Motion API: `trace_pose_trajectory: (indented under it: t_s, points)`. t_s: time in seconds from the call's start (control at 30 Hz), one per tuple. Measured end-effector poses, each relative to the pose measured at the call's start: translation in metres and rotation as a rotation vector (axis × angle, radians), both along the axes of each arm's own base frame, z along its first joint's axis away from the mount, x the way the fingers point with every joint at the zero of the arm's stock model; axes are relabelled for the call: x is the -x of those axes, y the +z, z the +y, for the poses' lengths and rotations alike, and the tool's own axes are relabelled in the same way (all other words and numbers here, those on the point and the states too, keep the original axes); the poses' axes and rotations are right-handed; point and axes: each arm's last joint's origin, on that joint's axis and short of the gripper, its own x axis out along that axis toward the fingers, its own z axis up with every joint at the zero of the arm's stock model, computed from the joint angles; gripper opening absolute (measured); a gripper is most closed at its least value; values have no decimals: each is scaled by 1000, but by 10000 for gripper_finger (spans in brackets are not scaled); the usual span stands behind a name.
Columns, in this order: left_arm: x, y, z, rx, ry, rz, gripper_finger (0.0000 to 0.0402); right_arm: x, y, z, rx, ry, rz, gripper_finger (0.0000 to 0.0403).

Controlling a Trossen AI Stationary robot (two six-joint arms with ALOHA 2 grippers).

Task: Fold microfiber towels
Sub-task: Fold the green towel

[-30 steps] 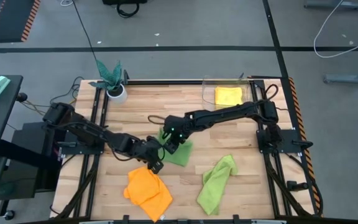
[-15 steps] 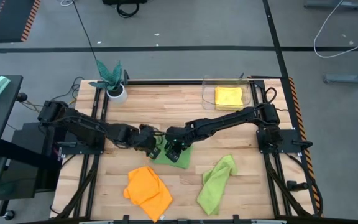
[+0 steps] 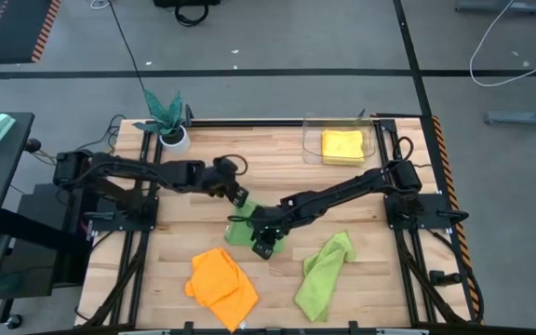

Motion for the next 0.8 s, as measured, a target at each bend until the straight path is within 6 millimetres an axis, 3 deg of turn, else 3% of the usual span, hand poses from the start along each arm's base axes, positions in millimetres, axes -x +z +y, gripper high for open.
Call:
trace_pose_trajectory:
  t_s: [0.3,0.5,0.67,0.8]
  points:
    - [0,1,17,64,-48,-29,13,0,18,-24,75,17,31,130]
    - [-12,-6,22,70,-57,-77,10,17,55,-43,239,6,-6,86]
    - [-23,-26,25,131,-84,-49,6,16,49,-70,229,-11,41,16]
    - [-29,-38,25,161,-88,-32,10,15,44,-90,228,-34,59,14]
